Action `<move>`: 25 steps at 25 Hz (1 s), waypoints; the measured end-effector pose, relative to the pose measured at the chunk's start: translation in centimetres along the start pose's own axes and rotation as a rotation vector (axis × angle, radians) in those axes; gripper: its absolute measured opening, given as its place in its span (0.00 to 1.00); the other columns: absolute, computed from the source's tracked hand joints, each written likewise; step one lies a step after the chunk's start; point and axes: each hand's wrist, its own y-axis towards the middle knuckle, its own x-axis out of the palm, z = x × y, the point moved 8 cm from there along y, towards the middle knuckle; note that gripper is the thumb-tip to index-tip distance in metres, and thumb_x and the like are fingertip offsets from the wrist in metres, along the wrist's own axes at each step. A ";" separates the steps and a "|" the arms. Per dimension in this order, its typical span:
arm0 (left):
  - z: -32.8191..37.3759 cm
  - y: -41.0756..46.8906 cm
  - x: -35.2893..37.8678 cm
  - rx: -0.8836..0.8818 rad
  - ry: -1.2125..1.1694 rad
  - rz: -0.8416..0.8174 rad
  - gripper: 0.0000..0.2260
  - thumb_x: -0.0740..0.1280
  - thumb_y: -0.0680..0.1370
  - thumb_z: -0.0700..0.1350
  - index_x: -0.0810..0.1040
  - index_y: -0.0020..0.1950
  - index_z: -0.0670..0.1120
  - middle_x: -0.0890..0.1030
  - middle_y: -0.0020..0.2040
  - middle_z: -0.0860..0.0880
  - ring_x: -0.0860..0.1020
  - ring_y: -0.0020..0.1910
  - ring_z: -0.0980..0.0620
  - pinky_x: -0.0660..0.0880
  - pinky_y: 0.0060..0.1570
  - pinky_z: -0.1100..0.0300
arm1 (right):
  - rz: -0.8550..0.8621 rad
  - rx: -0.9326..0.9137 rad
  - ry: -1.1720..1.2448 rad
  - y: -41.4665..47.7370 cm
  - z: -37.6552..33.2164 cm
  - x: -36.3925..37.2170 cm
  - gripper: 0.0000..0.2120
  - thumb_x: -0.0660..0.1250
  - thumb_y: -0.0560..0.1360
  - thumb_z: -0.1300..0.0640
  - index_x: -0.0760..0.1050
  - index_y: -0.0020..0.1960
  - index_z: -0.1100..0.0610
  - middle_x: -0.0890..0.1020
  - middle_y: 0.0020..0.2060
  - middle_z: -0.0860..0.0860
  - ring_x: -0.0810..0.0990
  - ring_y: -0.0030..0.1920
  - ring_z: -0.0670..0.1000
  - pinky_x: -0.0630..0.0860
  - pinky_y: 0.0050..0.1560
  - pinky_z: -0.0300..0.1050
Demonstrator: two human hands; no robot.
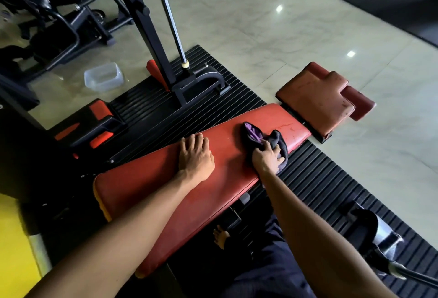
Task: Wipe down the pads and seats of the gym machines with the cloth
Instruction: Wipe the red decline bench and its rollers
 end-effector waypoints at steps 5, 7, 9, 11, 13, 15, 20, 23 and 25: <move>2.8 3.4 0.9 0.000 -0.017 0.013 0.23 0.60 0.81 0.48 0.64 0.75 0.44 0.63 0.78 0.44 0.58 0.78 0.43 0.51 0.76 0.37 | 0.027 -0.083 -0.008 -5.4 2.1 2.7 0.26 0.63 0.79 0.46 0.64 0.76 0.39 0.49 0.82 0.55 0.49 0.80 0.65 0.52 0.79 0.63; 3.9 5.0 1.3 0.020 -0.028 0.033 0.22 0.60 0.80 0.47 0.66 0.73 0.44 0.65 0.76 0.45 0.60 0.77 0.45 0.53 0.75 0.38 | 0.064 -0.078 -0.012 -4.4 2.5 2.5 0.26 0.62 0.78 0.44 0.64 0.75 0.36 0.50 0.82 0.56 0.53 0.80 0.64 0.54 0.78 0.64; 4.5 6.2 1.4 0.022 -0.057 0.050 0.21 0.60 0.80 0.46 0.68 0.72 0.43 0.67 0.76 0.44 0.61 0.77 0.45 0.55 0.75 0.40 | 0.108 -0.033 0.013 -2.2 2.7 1.4 0.25 0.61 0.77 0.45 0.65 0.74 0.36 0.51 0.82 0.57 0.60 0.78 0.64 0.56 0.76 0.66; 5.5 7.8 1.7 0.036 -0.086 0.071 0.19 0.60 0.80 0.45 0.69 0.71 0.42 0.68 0.74 0.43 0.61 0.77 0.45 0.55 0.74 0.42 | 0.125 0.038 0.012 1.2 2.9 0.0 0.26 0.60 0.77 0.45 0.64 0.75 0.37 0.50 0.81 0.58 0.68 0.73 0.66 0.59 0.75 0.66; 6.1 8.8 1.9 0.044 -0.105 0.080 0.19 0.61 0.79 0.45 0.69 0.69 0.41 0.70 0.73 0.43 0.63 0.75 0.45 0.55 0.74 0.43 | 0.081 0.134 0.045 4.2 3.4 -1.3 0.28 0.58 0.76 0.45 0.61 0.76 0.35 0.48 0.82 0.59 0.73 0.69 0.68 0.63 0.73 0.64; 6.6 9.9 2.0 0.022 -0.116 0.086 0.18 0.61 0.79 0.45 0.69 0.68 0.41 0.71 0.70 0.42 0.67 0.72 0.44 0.57 0.74 0.44 | 0.058 0.177 0.079 6.0 3.9 -2.2 0.31 0.57 0.75 0.45 0.57 0.77 0.33 0.47 0.82 0.59 0.74 0.67 0.69 0.68 0.71 0.63; 6.8 12.3 2.4 -0.071 -0.166 0.061 0.17 0.61 0.79 0.44 0.70 0.67 0.41 0.72 0.66 0.41 0.72 0.65 0.41 0.65 0.68 0.45 | 0.100 -0.109 0.069 2.0 3.4 -1.3 0.42 0.63 0.76 0.43 0.40 0.81 0.38 0.56 0.81 0.56 0.62 0.77 0.61 0.58 0.77 0.65; 6.6 12.9 2.7 -0.123 -0.217 0.130 0.13 0.61 0.79 0.44 0.73 0.63 0.43 0.75 0.63 0.42 0.74 0.61 0.40 0.67 0.63 0.45 | 0.127 -0.079 0.002 3.0 4.3 -1.9 0.44 0.64 0.76 0.41 0.44 0.83 0.49 0.59 0.81 0.55 0.52 0.81 0.54 0.44 0.81 0.55; 6.5 12.9 3.0 -0.143 -0.182 0.184 0.14 0.60 0.80 0.46 0.73 0.63 0.43 0.77 0.61 0.41 0.75 0.62 0.40 0.66 0.65 0.44 | 0.105 -0.113 -0.113 6.0 3.4 -2.2 0.37 0.63 0.78 0.41 0.53 0.83 0.49 0.58 0.81 0.51 0.48 0.82 0.53 0.40 0.81 0.53</move>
